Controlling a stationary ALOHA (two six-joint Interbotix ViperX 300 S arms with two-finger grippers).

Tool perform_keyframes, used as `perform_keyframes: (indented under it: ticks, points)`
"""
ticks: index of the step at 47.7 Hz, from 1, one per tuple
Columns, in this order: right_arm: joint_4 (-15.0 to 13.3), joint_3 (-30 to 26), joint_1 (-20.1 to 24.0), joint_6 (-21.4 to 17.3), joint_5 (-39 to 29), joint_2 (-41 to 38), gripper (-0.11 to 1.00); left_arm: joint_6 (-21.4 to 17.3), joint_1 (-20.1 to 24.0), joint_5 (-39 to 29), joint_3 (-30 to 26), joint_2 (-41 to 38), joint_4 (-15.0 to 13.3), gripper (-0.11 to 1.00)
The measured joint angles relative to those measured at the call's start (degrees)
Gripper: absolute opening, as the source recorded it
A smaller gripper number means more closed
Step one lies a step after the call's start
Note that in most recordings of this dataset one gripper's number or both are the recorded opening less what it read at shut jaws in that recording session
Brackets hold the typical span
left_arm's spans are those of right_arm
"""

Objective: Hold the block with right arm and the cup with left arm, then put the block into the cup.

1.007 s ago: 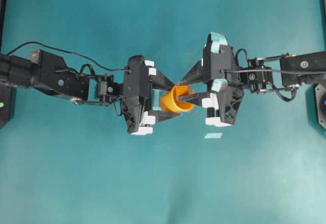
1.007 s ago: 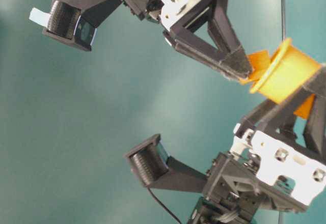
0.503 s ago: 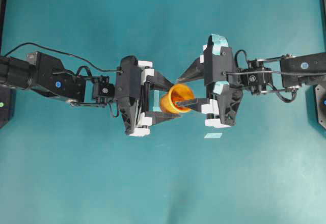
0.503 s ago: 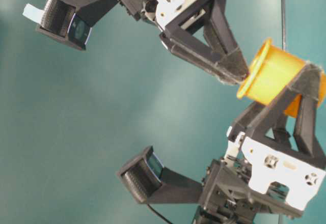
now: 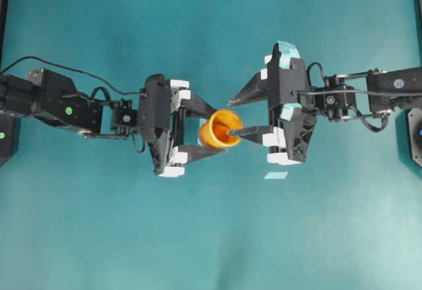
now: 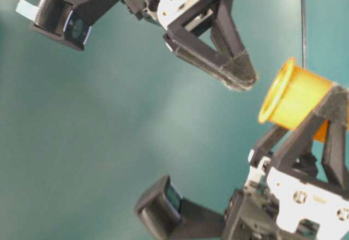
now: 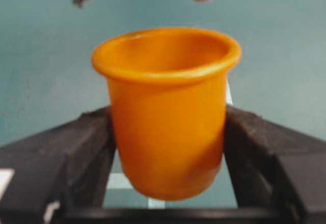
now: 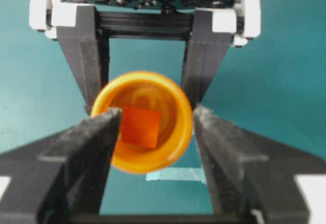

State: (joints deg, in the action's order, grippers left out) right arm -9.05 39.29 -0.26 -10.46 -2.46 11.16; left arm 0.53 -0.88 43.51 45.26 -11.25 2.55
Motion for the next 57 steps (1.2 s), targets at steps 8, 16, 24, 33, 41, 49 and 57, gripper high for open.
perform_keyframes:
  ticks: [8,16,24,33,41,49,57]
  points:
    - [0.0,0.0,0.0,0.0,0.2,0.5,0.61,-2.3,-0.1,9.0,2.6,0.0,-0.1,0.62]
    - [0.0,0.0,0.0,0.0,0.8,0.8,0.61,-2.5,-0.3,13.4,3.0,0.0,0.0,0.62]
    - [0.0,0.0,0.0,0.0,1.3,0.8,0.61,-2.5,-0.3,13.7,3.1,-0.4,-0.2,0.62]
    - [-0.2,0.0,0.1,0.0,1.7,1.1,0.61,-2.5,-0.3,14.1,3.3,-0.9,-0.8,0.62]
    - [-0.5,0.0,0.0,0.0,2.5,1.6,0.61,-2.5,-0.3,14.9,3.4,-1.3,-0.8,0.62]
    - [-0.8,0.0,0.0,0.0,3.3,1.6,0.61,-2.5,-0.3,15.8,3.3,-2.2,-0.8,0.62]
    - [-1.0,0.0,0.0,0.0,4.0,1.7,0.61,-2.5,-0.3,16.7,3.3,-2.5,-0.8,0.62]
